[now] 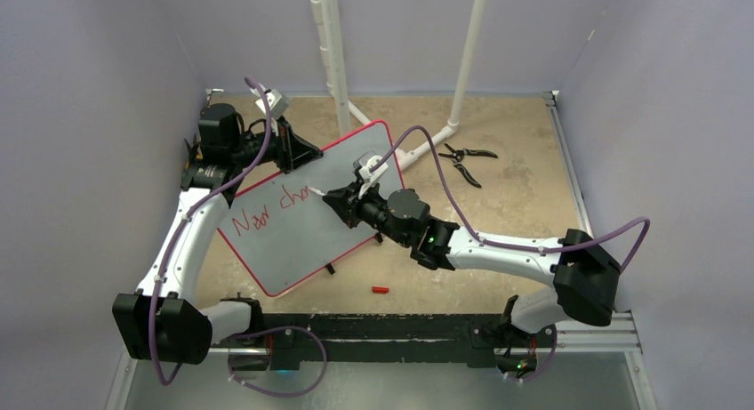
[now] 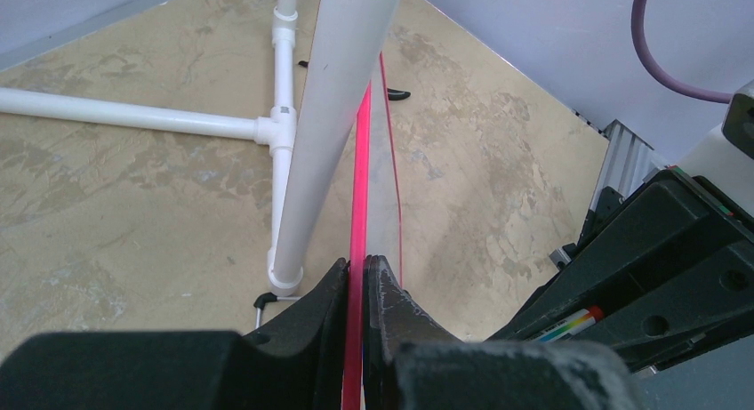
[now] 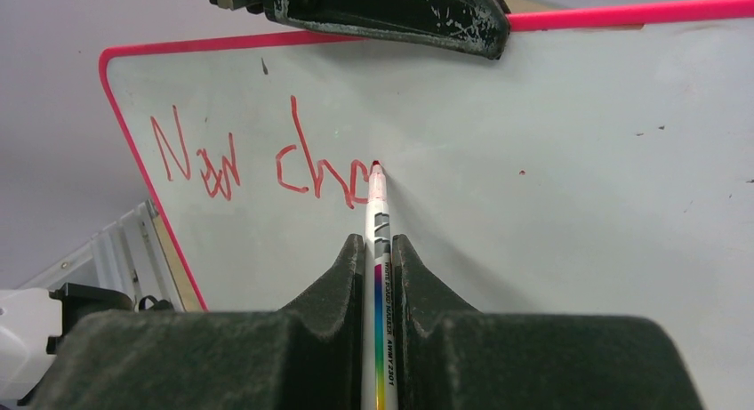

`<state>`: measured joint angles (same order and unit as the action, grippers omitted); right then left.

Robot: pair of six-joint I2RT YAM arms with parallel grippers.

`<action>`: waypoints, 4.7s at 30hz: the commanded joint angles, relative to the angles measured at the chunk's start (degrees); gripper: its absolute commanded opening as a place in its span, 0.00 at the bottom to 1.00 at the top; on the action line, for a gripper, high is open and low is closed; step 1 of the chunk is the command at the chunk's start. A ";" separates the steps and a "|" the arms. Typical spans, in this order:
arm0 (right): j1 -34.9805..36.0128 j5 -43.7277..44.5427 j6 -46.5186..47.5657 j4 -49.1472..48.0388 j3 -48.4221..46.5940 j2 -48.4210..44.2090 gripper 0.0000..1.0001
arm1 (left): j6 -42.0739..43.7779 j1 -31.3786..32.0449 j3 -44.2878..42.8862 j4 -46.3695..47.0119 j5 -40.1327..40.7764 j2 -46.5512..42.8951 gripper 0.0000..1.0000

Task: Write a sentence on the whiteboard

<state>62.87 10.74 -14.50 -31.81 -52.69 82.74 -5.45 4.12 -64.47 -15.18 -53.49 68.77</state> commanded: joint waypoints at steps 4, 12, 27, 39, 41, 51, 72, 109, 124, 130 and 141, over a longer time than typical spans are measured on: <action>-0.47 -0.08 -1.04 0.18 3.20 -1.04 0.00 | 0.17 -1.57 0.07 2.43 2.52 0.55 0.00; -0.47 5.53 -1.91 2.40 3.27 -3.05 0.00 | 0.18 -1.66 0.17 2.44 2.60 0.57 0.00; -0.47 0.46 1.73 -1.39 -0.55 -3.48 0.00 | 0.09 -1.66 0.22 2.46 2.61 0.80 0.00; -0.46 1.42 1.94 -0.56 -0.08 -1.96 0.00 | 0.13 -1.66 0.22 2.44 2.69 0.84 0.00; -0.47 1.49 1.44 0.11 0.96 -2.28 0.00 | 0.17 -1.66 0.18 2.43 2.61 0.84 0.00; -0.47 0.72 -0.97 0.99 4.52 -2.93 0.00 | 0.09 -1.61 0.22 2.44 2.61 0.80 0.00; -0.47 3.21 -0.92 -4.43 1.66 -2.45 0.00 | 0.18 -1.71 0.20 2.44 2.58 0.75 0.00; -0.47 5.52 -3.61 -2.03 8.66 -5.22 0.00 | 0.17 -1.70 0.39 2.52 2.74 0.77 0.00; -0.47 1.43 -2.20 -0.81 7.07 -7.41 0.00 | 0.06 -1.75 0.79 2.85 2.87 0.40 0.00; -0.54 0.70 -2.86 1.46 6.72 -10.40 0.00 | 0.07 -1.75 0.83 2.95 2.88 0.43 0.00; -1.86 3.37 -0.84 1.03 4.98 -9.98 0.00 | -0.15 -1.75 0.92 3.05 2.69 0.57 0.00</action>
<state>61.71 12.56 -16.64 -30.00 -44.75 72.90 -6.46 3.88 -64.14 -14.26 -54.08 69.10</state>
